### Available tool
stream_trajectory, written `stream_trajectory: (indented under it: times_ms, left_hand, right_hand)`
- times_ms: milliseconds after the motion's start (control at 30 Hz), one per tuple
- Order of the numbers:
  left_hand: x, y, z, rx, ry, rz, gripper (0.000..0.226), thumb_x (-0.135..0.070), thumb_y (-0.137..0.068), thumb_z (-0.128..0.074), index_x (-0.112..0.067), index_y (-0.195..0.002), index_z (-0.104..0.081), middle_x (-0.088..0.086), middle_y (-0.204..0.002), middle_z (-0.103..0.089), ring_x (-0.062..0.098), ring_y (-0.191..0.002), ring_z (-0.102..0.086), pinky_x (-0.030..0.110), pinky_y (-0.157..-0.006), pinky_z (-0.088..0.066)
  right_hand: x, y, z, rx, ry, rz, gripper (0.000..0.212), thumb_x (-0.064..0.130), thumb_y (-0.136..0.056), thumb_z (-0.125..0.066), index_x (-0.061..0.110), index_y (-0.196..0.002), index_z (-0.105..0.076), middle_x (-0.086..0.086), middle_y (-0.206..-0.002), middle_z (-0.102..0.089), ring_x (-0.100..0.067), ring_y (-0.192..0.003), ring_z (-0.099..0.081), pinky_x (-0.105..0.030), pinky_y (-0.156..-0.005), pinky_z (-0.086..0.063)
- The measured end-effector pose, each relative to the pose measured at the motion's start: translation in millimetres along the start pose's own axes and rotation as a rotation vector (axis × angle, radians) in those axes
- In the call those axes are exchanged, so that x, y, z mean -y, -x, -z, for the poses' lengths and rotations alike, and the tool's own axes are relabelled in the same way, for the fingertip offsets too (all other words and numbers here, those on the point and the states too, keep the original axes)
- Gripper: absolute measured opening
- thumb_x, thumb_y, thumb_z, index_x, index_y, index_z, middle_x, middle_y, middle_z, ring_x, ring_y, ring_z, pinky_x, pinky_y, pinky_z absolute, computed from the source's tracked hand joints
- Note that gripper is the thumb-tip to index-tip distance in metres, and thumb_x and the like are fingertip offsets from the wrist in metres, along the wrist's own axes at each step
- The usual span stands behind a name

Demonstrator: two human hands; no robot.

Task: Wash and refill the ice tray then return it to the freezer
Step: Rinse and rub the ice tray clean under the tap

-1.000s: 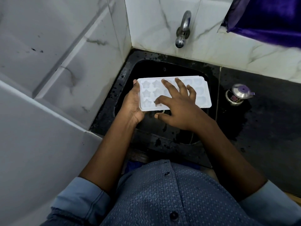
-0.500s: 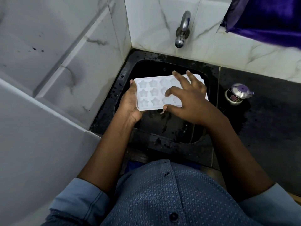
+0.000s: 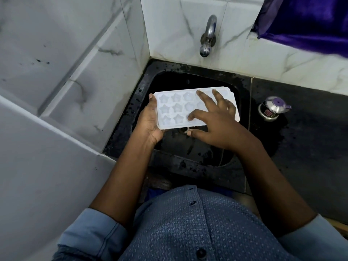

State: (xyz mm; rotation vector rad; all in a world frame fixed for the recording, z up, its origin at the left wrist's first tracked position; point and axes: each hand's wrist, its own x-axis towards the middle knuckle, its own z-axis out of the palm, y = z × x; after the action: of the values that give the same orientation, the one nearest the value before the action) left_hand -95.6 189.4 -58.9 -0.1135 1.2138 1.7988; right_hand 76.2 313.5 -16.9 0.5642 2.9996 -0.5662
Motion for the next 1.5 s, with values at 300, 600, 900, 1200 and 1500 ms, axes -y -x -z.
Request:
stream_trajectory:
  times_ms: [300, 600, 900, 1200, 1500]
  left_hand:
    - [0.3, -0.1, -0.4, -0.007, 0.002, 0.006, 0.071, -0.065, -0.108, -0.033, -0.008, -0.133, -0.067, 0.019, -0.125, -0.076, 0.039, -0.108, -0.076, 0.050, -0.076, -0.065]
    - [0.0, -0.8, 2.3, 0.005, 0.006, -0.005, 0.070, -0.065, -0.108, -0.033, -0.009, -0.135, -0.066, 0.019, -0.127, -0.075, 0.038, -0.110, -0.076, 0.051, -0.078, -0.064]
    - [-1.5, 1.0, 0.2, -0.010, -0.006, -0.006, 0.070, -0.064, -0.109, -0.031, -0.008, -0.131, -0.067, 0.019, -0.122, -0.077, 0.038, -0.103, -0.077, 0.050, -0.071, -0.065]
    - [-2.8, -2.4, 0.0, -0.001, -0.017, 0.005, 0.074, -0.066, -0.108, -0.030, -0.007, -0.136, -0.065, 0.020, -0.126, -0.075, 0.040, -0.110, -0.075, 0.052, -0.078, -0.064]
    - [-2.0, -3.7, -3.1, -0.001, -0.020, 0.008, 0.072, -0.065, -0.109, -0.029, -0.008, -0.131, -0.068, 0.020, -0.124, -0.076, 0.038, -0.106, -0.077, 0.050, -0.076, -0.065]
  right_hand:
    - [3.6, 0.1, -4.8, -0.037, 0.009, -0.010, 0.033, 0.057, -0.093, -0.066, 0.036, -0.118, -0.063, 0.001, -0.175, -0.003, -0.031, -0.160, 0.014, -0.058, -0.123, 0.005]
    - [8.9, -3.4, -0.3, -0.023, 0.069, -0.055, 0.035, 0.057, -0.094, -0.062, 0.035, -0.121, -0.063, 0.000, -0.175, 0.001, -0.034, -0.159, 0.015, -0.059, -0.124, 0.003]
    - [8.9, -5.6, -4.1, -0.069, 0.034, -0.063, 0.032, 0.055, -0.097, -0.060, 0.038, -0.123, -0.064, 0.001, -0.175, -0.004, -0.031, -0.160, 0.012, -0.058, -0.123, 0.004]
    - [9.9, -6.7, -4.0, -0.057, 0.038, -0.071, 0.034, 0.057, -0.097, -0.060, 0.037, -0.124, -0.063, 0.000, -0.175, -0.005, -0.032, -0.160, 0.011, -0.059, -0.124, 0.002]
    - [9.4, -4.9, -3.4, -0.066, 0.033, -0.069, 0.035, 0.057, -0.098, -0.058, 0.036, -0.125, -0.063, 0.000, -0.175, -0.006, -0.032, -0.160, 0.010, -0.059, -0.123, 0.002]
